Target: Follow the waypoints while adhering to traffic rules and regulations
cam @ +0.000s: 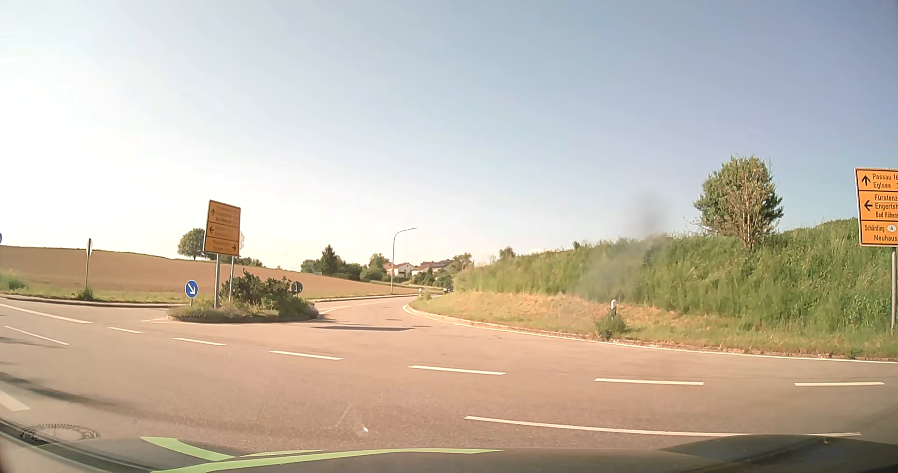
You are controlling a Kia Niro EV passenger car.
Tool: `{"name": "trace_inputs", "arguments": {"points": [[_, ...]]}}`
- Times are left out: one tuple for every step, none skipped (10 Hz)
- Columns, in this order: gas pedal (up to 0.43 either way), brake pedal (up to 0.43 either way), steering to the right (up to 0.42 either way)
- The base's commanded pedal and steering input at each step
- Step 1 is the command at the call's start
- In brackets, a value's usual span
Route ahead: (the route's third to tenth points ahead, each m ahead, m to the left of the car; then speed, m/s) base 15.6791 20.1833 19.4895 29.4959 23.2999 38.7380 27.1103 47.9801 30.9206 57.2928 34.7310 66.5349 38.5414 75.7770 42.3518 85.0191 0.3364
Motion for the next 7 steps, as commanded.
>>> {"name": "trace_inputs", "arguments": {"points": [[0.000, 0.177, -0.013], [0.000, 0.165, -0.015], [0.000, 0.159, -0.015], [0.000, 0.000, -0.015], [0.000, 0.000, -0.016], [0.008, 0.000, -0.019], [0.118, 0.000, -0.024]]}}
